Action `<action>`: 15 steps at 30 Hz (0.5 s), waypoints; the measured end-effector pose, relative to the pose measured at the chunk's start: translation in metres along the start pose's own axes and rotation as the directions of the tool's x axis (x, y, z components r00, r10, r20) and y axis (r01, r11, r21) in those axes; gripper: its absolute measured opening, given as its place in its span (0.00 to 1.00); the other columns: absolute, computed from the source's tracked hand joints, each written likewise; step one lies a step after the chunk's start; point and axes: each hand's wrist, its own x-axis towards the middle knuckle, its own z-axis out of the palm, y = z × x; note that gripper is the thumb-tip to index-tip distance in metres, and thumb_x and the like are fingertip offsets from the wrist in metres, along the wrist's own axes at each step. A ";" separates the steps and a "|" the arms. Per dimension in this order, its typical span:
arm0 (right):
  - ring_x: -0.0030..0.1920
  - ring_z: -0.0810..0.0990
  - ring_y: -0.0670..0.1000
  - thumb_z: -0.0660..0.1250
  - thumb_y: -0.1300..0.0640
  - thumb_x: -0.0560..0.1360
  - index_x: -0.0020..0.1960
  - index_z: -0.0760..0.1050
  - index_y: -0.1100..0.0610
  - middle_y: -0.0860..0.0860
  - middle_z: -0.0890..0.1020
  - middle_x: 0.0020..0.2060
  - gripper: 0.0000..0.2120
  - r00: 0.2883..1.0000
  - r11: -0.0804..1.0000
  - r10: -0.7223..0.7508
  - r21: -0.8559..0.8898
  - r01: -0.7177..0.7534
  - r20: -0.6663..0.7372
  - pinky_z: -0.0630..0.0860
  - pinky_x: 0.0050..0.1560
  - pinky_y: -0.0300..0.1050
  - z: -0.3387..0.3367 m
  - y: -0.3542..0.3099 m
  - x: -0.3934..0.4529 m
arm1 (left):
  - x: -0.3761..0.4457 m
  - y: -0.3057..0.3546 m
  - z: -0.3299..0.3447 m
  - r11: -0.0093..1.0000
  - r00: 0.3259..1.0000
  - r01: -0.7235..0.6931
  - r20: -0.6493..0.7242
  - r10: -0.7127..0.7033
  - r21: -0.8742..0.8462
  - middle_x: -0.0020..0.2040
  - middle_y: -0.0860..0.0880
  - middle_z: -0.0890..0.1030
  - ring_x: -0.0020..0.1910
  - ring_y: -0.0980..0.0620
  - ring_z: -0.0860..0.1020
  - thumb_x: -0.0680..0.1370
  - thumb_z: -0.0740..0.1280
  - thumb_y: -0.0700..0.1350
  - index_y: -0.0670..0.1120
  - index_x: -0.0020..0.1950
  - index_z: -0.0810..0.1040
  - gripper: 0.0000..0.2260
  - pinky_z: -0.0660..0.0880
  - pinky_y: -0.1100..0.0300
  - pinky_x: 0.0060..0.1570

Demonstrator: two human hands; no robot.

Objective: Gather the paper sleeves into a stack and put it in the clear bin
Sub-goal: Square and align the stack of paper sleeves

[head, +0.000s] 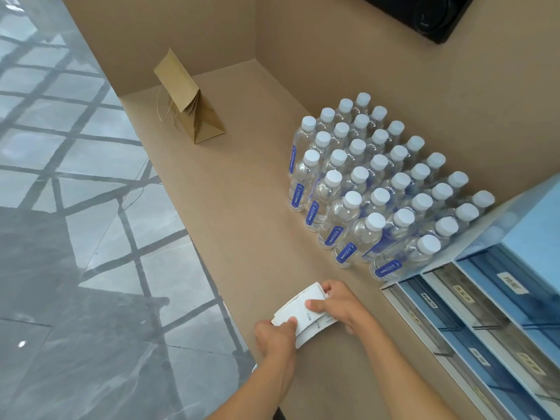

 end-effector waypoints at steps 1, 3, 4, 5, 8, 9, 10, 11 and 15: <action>0.37 0.83 0.48 0.77 0.63 0.67 0.47 0.75 0.57 0.51 0.83 0.39 0.13 1.000 0.999 -0.003 0.046 0.004 -0.021 0.78 0.35 0.40 -0.001 0.006 -0.005 | 0.000 -0.001 0.000 1.000 1.000 -0.012 0.019 0.011 0.028 0.49 0.40 0.84 0.44 0.40 0.82 0.72 0.73 0.40 0.37 0.54 0.79 0.13 0.74 0.58 0.36; 0.35 0.84 0.48 0.77 0.64 0.67 0.48 0.76 0.59 0.52 0.84 0.39 0.14 0.998 0.988 0.000 0.154 0.009 -0.060 0.78 0.34 0.40 -0.006 0.022 -0.016 | -0.003 -0.004 0.000 0.993 0.997 -0.060 0.049 0.055 0.098 0.47 0.43 0.82 0.42 0.46 0.81 0.73 0.73 0.40 0.38 0.56 0.76 0.14 0.72 0.60 0.33; 0.35 0.84 0.48 0.78 0.64 0.66 0.48 0.76 0.60 0.53 0.84 0.40 0.14 0.997 0.976 0.007 0.217 0.011 -0.082 0.79 0.33 0.40 -0.009 0.033 -0.022 | -0.006 -0.005 0.000 0.987 0.993 -0.098 0.078 0.088 0.127 0.46 0.47 0.80 0.41 0.50 0.79 0.73 0.74 0.39 0.40 0.58 0.74 0.17 0.71 0.61 0.32; 0.36 0.85 0.50 0.78 0.64 0.66 0.49 0.77 0.60 0.55 0.85 0.41 0.15 0.994 0.960 0.019 0.281 0.013 -0.108 0.80 0.34 0.42 -0.014 0.044 -0.029 | -0.009 -0.006 0.002 0.979 0.984 -0.142 0.128 0.124 0.145 0.46 0.50 0.78 0.41 0.53 0.78 0.73 0.74 0.39 0.42 0.62 0.72 0.20 0.70 0.61 0.32; 0.41 0.86 0.54 0.78 0.64 0.67 0.53 0.77 0.63 0.59 0.85 0.46 0.17 0.978 0.889 0.052 0.455 0.046 -0.200 0.82 0.41 0.48 -0.031 0.079 -0.052 | -0.019 -0.014 0.012 0.965 0.931 -0.214 0.331 0.153 0.153 0.53 0.46 0.81 0.48 0.48 0.81 0.72 0.75 0.37 0.41 0.69 0.69 0.28 0.77 0.57 0.40; 0.41 0.86 0.55 0.78 0.64 0.67 0.53 0.77 0.64 0.60 0.85 0.46 0.17 0.971 0.866 0.061 0.496 0.063 -0.229 0.82 0.42 0.49 -0.037 0.091 -0.060 | -0.024 -0.018 0.018 0.965 0.907 -0.213 0.398 0.138 0.152 0.55 0.43 0.83 0.50 0.44 0.83 0.72 0.75 0.36 0.38 0.68 0.69 0.27 0.79 0.54 0.44; 0.41 0.86 0.55 0.77 0.64 0.67 0.53 0.77 0.64 0.60 0.85 0.46 0.17 0.964 0.844 0.071 0.531 0.080 -0.258 0.82 0.43 0.51 -0.043 0.103 -0.069 | -0.029 -0.023 0.023 0.964 0.877 -0.214 0.465 0.120 0.155 0.55 0.41 0.84 0.51 0.42 0.84 0.72 0.75 0.35 0.36 0.66 0.71 0.25 0.81 0.51 0.46; 0.42 0.86 0.56 0.77 0.65 0.67 0.53 0.77 0.63 0.60 0.85 0.47 0.17 0.954 0.822 0.084 0.562 0.096 -0.287 0.83 0.45 0.52 -0.050 0.115 -0.078 | -0.035 -0.029 0.030 0.960 0.844 -0.225 0.527 0.105 0.168 0.54 0.40 0.86 0.50 0.41 0.85 0.71 0.76 0.34 0.36 0.64 0.73 0.24 0.82 0.51 0.45; 0.46 0.86 0.60 0.78 0.65 0.67 0.52 0.77 0.62 0.61 0.86 0.48 0.17 0.904 0.735 0.161 0.660 0.159 -0.397 0.83 0.49 0.58 -0.070 0.168 -0.120 | -0.060 -0.063 0.061 0.918 0.725 -0.307 0.687 0.055 0.250 0.52 0.40 0.86 0.48 0.42 0.86 0.68 0.78 0.32 0.38 0.60 0.76 0.23 0.82 0.52 0.43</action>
